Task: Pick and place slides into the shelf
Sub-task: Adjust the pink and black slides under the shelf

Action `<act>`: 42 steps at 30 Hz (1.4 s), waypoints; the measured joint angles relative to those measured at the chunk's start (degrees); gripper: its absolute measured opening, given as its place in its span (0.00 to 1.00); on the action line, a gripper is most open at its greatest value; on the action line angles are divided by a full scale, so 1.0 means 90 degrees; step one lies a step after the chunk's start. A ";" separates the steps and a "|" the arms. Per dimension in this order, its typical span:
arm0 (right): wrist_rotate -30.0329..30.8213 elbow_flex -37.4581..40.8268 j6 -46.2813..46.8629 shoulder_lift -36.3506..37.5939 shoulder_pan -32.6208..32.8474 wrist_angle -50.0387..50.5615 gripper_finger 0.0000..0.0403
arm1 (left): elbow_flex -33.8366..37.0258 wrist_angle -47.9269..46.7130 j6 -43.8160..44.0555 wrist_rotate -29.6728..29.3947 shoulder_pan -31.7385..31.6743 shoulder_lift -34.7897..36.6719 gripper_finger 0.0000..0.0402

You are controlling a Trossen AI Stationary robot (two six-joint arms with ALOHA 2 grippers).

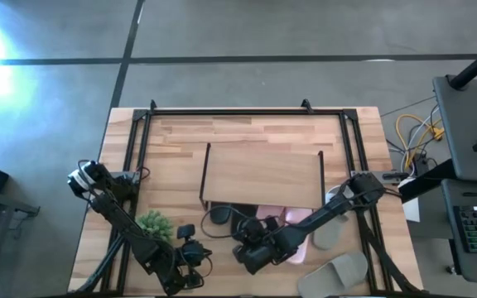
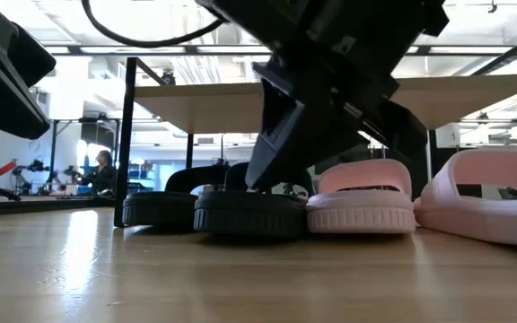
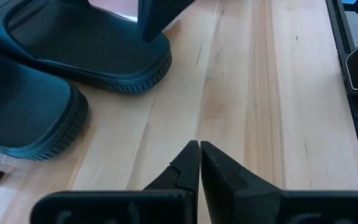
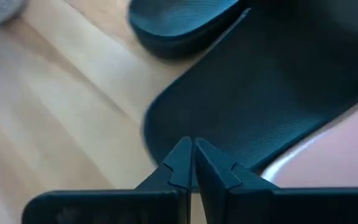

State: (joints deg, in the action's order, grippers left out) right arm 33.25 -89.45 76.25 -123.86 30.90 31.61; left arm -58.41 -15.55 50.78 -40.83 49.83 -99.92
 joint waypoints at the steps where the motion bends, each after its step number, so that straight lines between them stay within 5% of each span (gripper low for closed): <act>1: 0.0001 0.0000 0.0000 -0.0002 -0.0004 0.0074 0.03 | 0.0000 0.0000 -0.0002 -0.0002 -0.0002 0.0000 0.00; 11: -0.0435 -0.0266 -0.0447 0.0089 0.0174 -0.0234 0.03 | 0.0000 -0.0002 -0.0009 -0.0008 -0.0083 0.0000 0.00; 17: -0.1568 -0.0259 -0.1052 -0.0233 0.0147 -0.1057 0.03 | 0.0028 -0.0003 -0.0011 -0.0012 -0.0127 0.0000 0.00; 24: -0.1333 -0.0295 -0.1275 -0.0497 0.0111 -0.1158 0.03 | 0.0046 0.0006 -0.0006 0.0006 -0.0125 0.0000 0.00; 31: -0.0138 -0.0301 -0.2013 -0.0473 0.0069 -0.0955 0.03 | 0.0046 0.0005 -0.0011 0.0006 -0.0125 0.0000 0.00; 42: -0.0412 -0.0253 -0.2556 -0.0567 -0.0286 0.0070 0.03 | 0.0061 0.0002 -0.0009 0.0019 -0.0125 0.0000 0.00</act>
State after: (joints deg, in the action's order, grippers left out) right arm 29.54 -91.72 53.24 -128.97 28.33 32.24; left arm -57.87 -15.54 50.70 -40.66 48.71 -99.92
